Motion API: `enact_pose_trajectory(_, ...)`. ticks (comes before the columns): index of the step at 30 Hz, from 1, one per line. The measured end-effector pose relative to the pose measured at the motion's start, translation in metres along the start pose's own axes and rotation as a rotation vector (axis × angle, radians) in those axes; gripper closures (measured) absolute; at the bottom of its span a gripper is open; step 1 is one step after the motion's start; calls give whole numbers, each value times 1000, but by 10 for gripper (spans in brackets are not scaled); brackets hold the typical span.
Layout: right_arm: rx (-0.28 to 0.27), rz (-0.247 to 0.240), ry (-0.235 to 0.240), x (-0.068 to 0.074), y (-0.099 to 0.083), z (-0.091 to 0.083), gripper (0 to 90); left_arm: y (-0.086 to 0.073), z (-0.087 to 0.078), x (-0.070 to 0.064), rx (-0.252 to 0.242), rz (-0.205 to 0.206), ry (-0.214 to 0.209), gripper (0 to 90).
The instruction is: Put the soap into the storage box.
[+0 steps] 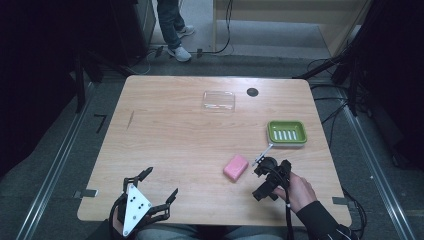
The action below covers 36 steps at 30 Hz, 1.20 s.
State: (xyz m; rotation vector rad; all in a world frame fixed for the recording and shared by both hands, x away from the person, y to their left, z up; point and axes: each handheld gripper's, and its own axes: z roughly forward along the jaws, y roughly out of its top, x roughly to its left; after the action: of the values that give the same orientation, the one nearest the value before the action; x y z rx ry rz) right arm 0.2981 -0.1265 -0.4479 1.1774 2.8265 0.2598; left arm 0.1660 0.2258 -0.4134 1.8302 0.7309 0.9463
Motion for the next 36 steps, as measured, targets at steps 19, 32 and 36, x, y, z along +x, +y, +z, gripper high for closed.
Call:
enact_pose_trajectory(19,-12,-13,33,3,33,1,0,0,-1,1,-1,-4,7,136)
enact_pose_trajectory(32,-29,-21,43,4,57,2,0,-1,-2,1,-5,-9,8,136)
enact_pose_trajectory(36,-29,-18,48,6,63,2,0,0,-2,1,-5,-9,5,136)
